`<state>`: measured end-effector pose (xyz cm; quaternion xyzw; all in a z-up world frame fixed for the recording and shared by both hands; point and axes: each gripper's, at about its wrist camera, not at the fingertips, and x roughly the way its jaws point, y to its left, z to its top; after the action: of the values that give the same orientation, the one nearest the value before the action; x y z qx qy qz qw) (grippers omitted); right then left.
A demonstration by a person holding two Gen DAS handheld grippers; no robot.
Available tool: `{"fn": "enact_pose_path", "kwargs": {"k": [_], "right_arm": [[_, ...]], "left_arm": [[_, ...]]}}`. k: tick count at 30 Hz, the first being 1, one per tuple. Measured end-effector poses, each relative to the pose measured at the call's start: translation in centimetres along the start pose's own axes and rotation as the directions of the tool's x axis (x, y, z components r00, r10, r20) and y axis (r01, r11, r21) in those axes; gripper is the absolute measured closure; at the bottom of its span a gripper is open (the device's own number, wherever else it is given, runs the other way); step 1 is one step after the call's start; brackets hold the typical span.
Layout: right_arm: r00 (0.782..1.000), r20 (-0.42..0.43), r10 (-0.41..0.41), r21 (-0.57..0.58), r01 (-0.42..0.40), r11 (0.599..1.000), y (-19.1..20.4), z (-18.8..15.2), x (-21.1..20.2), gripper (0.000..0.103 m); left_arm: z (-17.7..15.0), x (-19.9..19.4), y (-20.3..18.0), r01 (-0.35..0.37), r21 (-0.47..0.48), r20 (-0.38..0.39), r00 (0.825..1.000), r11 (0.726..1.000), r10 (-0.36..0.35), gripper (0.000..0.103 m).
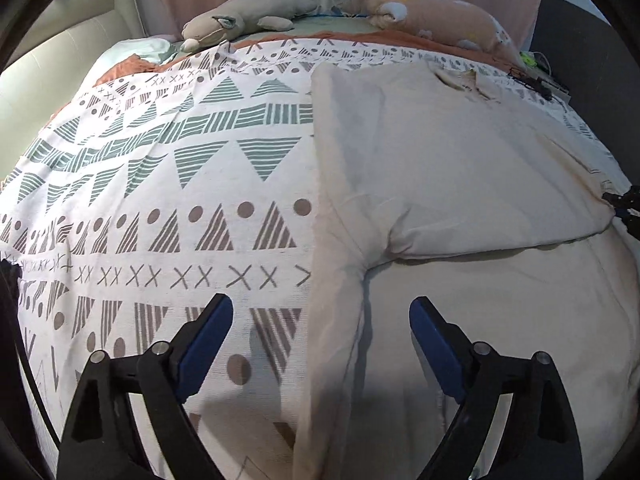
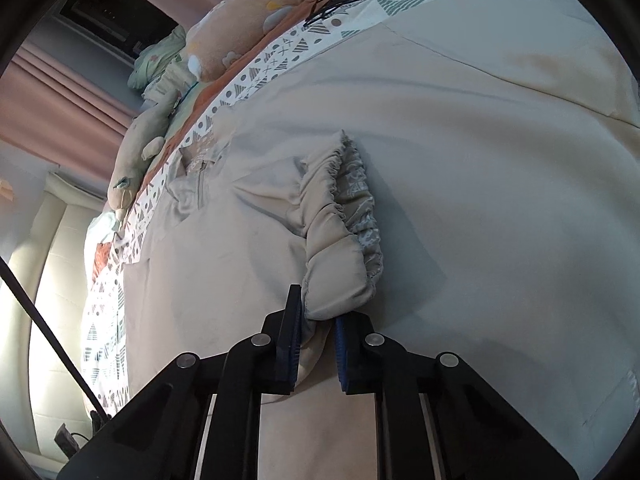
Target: Fold large clothes
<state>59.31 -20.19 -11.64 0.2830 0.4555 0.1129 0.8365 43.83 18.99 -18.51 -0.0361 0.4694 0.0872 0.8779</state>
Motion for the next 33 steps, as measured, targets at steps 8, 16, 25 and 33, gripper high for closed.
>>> {"fn": "enact_pose_path", "kwargs": {"k": [8, 16, 25, 33], "right_arm": [[0.999, -0.045, 0.015, -0.061, -0.018, 0.998, 2.5, -0.9, 0.9, 0.092], [0.998, -0.029, -0.051, -0.054, 0.05, 0.997, 1.7, -0.6, 0.1, 0.092], [0.997, -0.08, 0.002, -0.021, -0.004, 1.0, 0.9, 0.1, 1.1, 0.09], [0.993, -0.06, 0.104, -0.054, -0.107, 0.993, -0.3, 1.0, 3.5, 0.09]], "left_arm": [[0.9, 1.2, 4.6, -0.127, -0.128, 0.0, 0.992, 0.984, 0.128, 0.011], [0.9, 0.9, 7.1, -0.131, -0.214, 0.016, 0.99, 0.968, 0.138, 0.011], [2.5, -6.3, 6.1, -0.052, -0.253, 0.252, 0.961, 0.966, 0.118, 0.011], [2.2, -11.1, 1.9, 0.05, -0.199, 0.353, 0.935, 0.979, 0.024, 0.011]]}}
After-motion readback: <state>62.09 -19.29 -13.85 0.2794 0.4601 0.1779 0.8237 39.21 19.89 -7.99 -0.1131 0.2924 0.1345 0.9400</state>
